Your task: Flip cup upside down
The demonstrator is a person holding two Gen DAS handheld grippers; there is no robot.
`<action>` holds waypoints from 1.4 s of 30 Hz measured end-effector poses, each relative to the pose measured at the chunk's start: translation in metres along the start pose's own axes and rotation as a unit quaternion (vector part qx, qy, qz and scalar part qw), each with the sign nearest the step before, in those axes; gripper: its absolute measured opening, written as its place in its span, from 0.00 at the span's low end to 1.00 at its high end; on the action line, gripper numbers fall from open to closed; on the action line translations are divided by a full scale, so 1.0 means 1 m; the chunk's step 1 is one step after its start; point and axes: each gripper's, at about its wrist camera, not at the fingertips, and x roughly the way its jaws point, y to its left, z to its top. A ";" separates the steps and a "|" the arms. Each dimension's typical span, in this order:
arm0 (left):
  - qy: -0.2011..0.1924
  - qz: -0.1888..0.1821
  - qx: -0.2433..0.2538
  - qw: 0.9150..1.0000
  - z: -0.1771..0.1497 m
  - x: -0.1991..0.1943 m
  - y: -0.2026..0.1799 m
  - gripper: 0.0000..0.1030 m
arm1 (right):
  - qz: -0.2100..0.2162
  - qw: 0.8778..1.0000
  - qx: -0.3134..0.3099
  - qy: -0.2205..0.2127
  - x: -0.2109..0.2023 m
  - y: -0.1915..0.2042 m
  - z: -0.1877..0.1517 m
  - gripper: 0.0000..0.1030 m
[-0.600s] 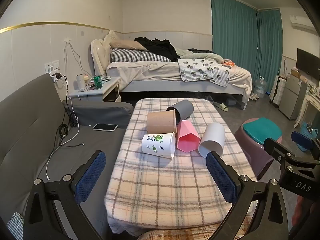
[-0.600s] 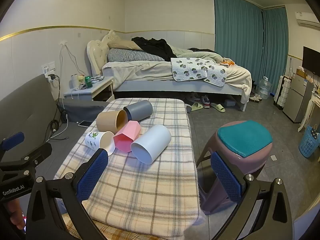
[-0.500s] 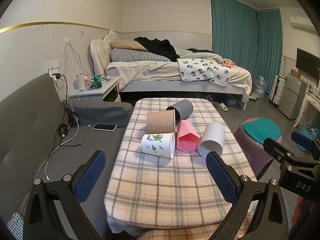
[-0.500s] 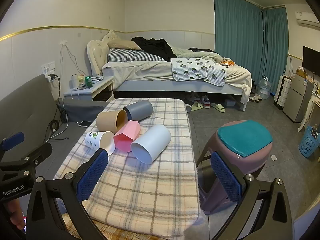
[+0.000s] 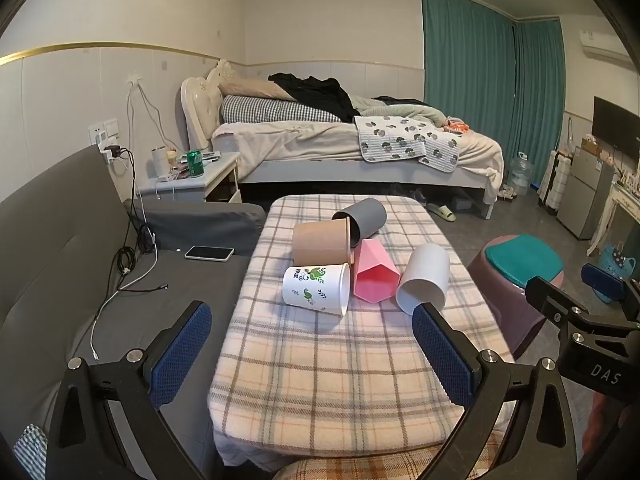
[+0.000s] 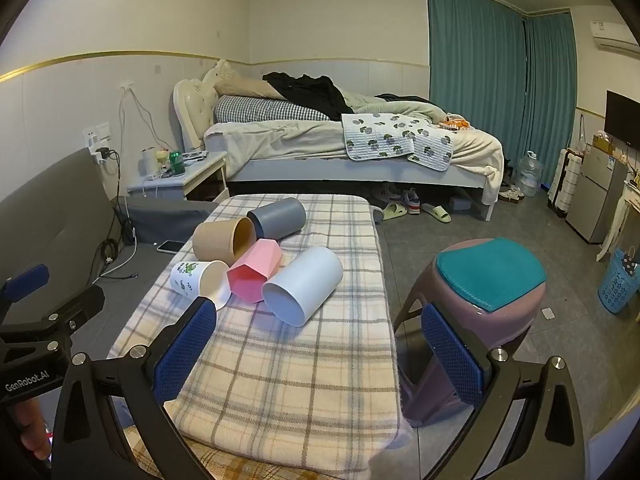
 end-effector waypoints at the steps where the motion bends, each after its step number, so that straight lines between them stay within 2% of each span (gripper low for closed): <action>1: 0.000 0.000 0.000 1.000 0.000 0.000 0.000 1.00 | 0.000 1.000 0.000 0.000 0.000 0.000 0.000 1.00; 17: 0.003 0.002 -0.004 1.000 0.003 0.000 0.002 1.00 | 0.004 1.000 -0.007 0.006 0.001 0.001 0.002 1.00; 22: 0.023 0.011 -0.026 0.999 0.002 0.015 0.016 1.00 | 0.018 0.999 -0.036 0.020 0.005 0.009 0.008 1.00; 27: 0.041 0.040 -0.048 0.997 0.019 0.035 0.041 1.00 | 0.060 0.990 -0.114 0.050 0.032 0.026 0.043 1.00; 31: 0.051 0.073 -0.055 0.995 0.034 0.057 0.062 1.00 | 0.084 0.976 -0.191 0.066 0.062 0.052 0.076 1.00; 34: 0.065 0.089 -0.071 0.991 0.042 0.082 0.082 1.00 | 0.107 0.959 -0.251 0.081 0.095 0.077 0.102 1.00; 38: 0.078 0.119 -0.093 0.985 0.046 0.118 0.103 1.00 | 0.148 0.927 -0.315 0.142 0.162 0.113 0.123 1.00; 40: 0.087 0.125 -0.107 0.983 0.045 0.134 0.112 1.00 | 0.165 0.905 -0.350 0.176 0.201 0.133 0.125 1.00; 42: 0.095 0.128 -0.118 0.980 0.041 0.151 0.121 1.00 | 0.172 0.890 -0.373 0.197 0.230 0.148 0.121 1.00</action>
